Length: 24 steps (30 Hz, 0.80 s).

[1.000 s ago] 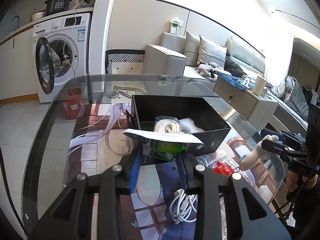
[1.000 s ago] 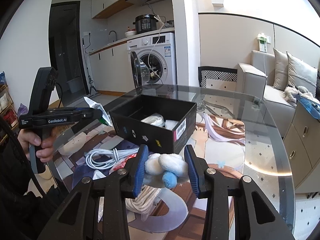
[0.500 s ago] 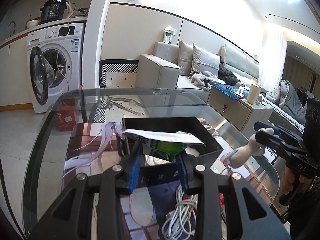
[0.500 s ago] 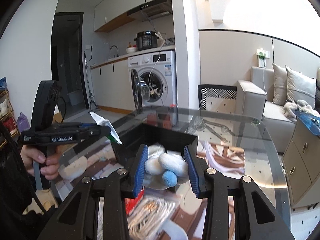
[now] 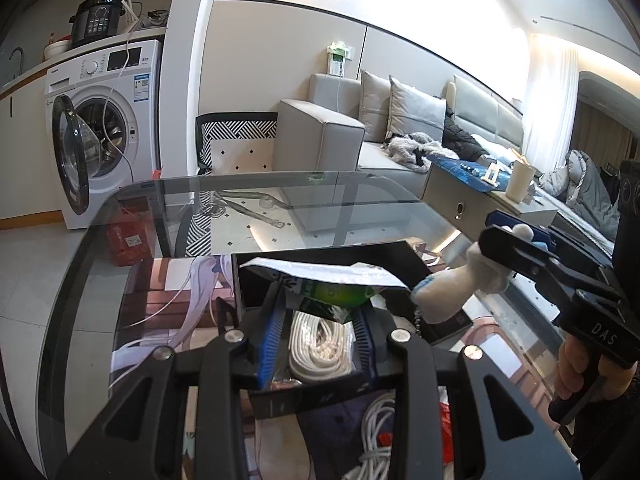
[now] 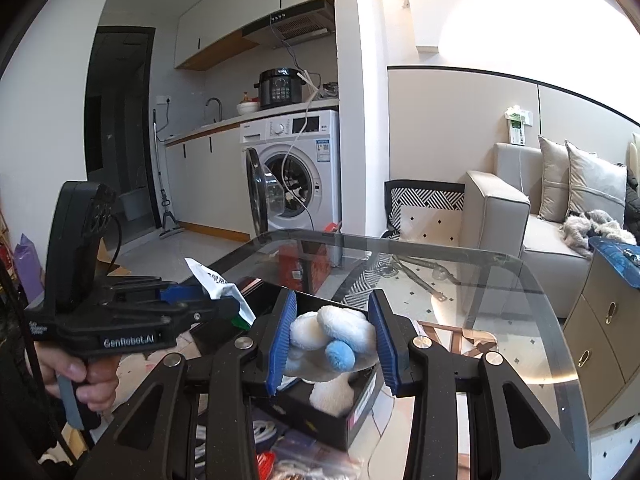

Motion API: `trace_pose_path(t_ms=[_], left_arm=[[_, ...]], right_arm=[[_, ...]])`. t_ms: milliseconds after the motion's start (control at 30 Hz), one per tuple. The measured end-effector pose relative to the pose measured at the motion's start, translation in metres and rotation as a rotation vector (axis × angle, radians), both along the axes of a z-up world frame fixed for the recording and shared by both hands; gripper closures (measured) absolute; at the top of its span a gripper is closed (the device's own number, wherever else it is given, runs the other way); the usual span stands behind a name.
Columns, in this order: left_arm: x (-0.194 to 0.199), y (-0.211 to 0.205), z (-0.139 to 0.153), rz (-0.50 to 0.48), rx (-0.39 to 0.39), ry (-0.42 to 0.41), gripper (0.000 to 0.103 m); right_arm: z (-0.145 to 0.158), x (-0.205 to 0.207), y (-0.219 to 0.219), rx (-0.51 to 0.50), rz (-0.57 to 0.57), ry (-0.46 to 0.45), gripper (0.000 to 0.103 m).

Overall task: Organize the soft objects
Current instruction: 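Open the left tool to drop the sachet while the right tool drops the toy into the box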

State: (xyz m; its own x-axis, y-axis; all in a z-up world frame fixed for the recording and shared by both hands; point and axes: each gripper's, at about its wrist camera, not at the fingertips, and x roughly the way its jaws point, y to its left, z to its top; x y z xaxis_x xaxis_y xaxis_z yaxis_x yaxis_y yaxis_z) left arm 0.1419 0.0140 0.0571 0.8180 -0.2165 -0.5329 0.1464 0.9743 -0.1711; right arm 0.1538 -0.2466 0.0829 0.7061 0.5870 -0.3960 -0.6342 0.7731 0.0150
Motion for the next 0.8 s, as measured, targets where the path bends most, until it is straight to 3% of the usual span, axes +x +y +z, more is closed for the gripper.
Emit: trace_pose_path(t_ms=[233, 333, 433, 467, 533, 567, 667, 700, 800], left_arm=[[0.022, -0.007, -0.018, 0.002, 0.050, 0.047, 0.071], [0.026, -0.007, -0.027, -0.005, 0.061, 0.077, 0.066], [0.022, -0.010, -0.027, -0.025, 0.065, 0.074, 0.050], [0.021, -0.011, -0.025, -0.027, 0.064, 0.070, 0.040], [0.014, -0.013, -0.022, -0.025, 0.077, 0.055, 0.037], [0.012, -0.014, -0.020, -0.026, 0.084, 0.051, 0.029], [0.002, -0.011, -0.014, -0.007, 0.082, 0.031, 0.006], [-0.002, -0.009, -0.013, -0.002, 0.080, 0.026, 0.002], [-0.014, -0.004, -0.008, 0.009, 0.074, 0.016, 0.000]], right_arm=[[-0.015, 0.030, 0.028, -0.035, -0.025, 0.035, 0.065], [-0.023, 0.042, 0.038, -0.041, 0.001, 0.064, 0.064], [-0.025, 0.043, 0.040, -0.074, 0.006, 0.052, 0.052], [-0.024, 0.042, 0.039, -0.075, 0.007, 0.051, 0.050], [-0.023, 0.040, 0.033, -0.091, 0.003, 0.049, 0.048], [-0.022, 0.037, 0.029, -0.096, -0.002, 0.047, 0.046], [-0.022, 0.028, 0.013, -0.102, -0.008, 0.064, 0.027], [-0.021, 0.025, 0.007, -0.102, -0.012, 0.067, 0.019], [-0.024, 0.013, -0.010, -0.095, -0.037, 0.089, 0.008]])
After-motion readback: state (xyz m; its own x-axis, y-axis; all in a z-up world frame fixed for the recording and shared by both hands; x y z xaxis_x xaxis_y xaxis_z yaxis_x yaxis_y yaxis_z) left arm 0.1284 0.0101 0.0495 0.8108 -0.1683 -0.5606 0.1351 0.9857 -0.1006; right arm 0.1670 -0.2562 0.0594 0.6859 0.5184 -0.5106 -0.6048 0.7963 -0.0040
